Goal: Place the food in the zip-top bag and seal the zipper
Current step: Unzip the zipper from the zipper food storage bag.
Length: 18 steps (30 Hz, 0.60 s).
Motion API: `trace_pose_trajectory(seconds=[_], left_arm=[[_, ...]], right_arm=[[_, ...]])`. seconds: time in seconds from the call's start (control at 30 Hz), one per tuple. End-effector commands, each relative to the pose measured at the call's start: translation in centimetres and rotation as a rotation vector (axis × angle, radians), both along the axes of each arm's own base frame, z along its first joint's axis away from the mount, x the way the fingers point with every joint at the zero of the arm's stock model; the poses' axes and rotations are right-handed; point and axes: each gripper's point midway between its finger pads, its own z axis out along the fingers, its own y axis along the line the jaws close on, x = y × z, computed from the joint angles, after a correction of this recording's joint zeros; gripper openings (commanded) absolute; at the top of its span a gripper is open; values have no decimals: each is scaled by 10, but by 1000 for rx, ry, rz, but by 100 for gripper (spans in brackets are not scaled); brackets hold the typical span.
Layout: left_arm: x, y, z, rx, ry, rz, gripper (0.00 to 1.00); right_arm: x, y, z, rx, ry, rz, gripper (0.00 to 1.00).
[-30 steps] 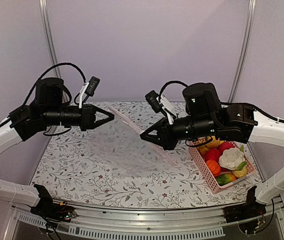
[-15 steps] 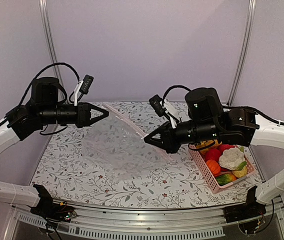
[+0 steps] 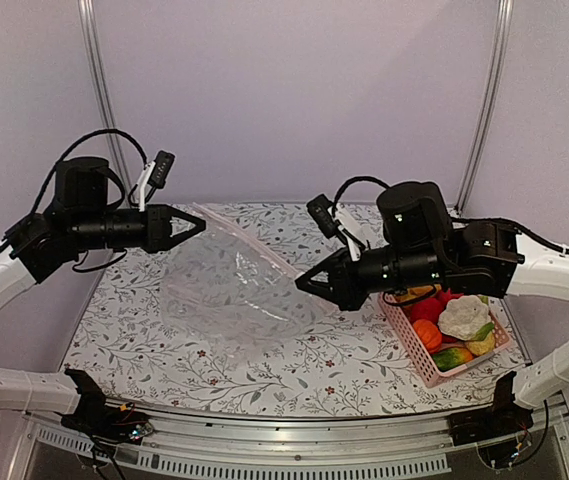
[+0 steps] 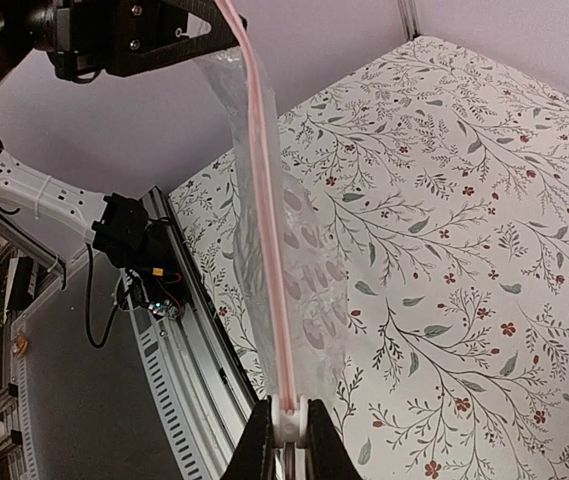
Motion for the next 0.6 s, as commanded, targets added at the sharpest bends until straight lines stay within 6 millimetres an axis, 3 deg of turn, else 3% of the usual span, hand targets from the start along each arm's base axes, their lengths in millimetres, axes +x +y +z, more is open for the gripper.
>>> trace_pose_trajectory(seconds=[0.0, 0.57], left_arm=[[11, 16, -3, 4, -3, 79, 0], [18, 26, -8, 7, 9, 112, 0]], right_arm=[[-4, -12, -12, -37, 29, -17, 0], [-5, -15, -17, -48, 40, -26, 0]])
